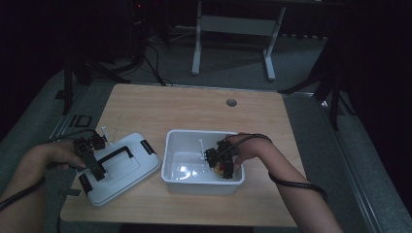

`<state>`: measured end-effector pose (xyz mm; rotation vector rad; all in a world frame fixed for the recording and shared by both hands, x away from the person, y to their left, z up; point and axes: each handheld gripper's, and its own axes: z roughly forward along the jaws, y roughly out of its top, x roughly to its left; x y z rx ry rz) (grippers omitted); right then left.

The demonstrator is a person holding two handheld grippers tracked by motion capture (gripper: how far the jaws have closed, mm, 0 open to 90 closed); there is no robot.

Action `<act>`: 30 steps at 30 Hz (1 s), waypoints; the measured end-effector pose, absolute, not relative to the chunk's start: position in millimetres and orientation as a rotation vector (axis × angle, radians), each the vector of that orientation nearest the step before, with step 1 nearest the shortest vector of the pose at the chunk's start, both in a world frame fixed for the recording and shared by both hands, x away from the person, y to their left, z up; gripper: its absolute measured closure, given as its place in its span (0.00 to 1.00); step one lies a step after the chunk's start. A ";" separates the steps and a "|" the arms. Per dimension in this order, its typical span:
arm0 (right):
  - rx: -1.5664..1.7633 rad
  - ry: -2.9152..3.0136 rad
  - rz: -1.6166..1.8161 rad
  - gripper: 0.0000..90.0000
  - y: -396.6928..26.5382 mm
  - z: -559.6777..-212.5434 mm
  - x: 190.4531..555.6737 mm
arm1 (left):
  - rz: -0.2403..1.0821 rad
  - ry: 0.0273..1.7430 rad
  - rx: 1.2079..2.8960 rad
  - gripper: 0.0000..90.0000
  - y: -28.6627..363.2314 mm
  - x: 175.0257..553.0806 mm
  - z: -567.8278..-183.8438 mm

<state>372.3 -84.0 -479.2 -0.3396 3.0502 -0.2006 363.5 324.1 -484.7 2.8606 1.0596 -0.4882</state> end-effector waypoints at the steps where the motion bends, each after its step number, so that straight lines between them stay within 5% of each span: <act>1: -0.339 3.052 -0.214 0.23 -83.4 -481.0 373.5 | -0.487 1.059 2.861 0.21 324.2 363.4 -484.6; 26: -0.208 3.060 -0.306 0.23 -68.7 -498.0 381.6 | -0.491 1.049 2.865 0.21 321.8 364.0 -482.5; 30: -0.197 3.064 -0.273 0.17 -68.7 -493.4 381.7 | -0.492 1.049 2.863 0.21 322.1 363.8 -482.6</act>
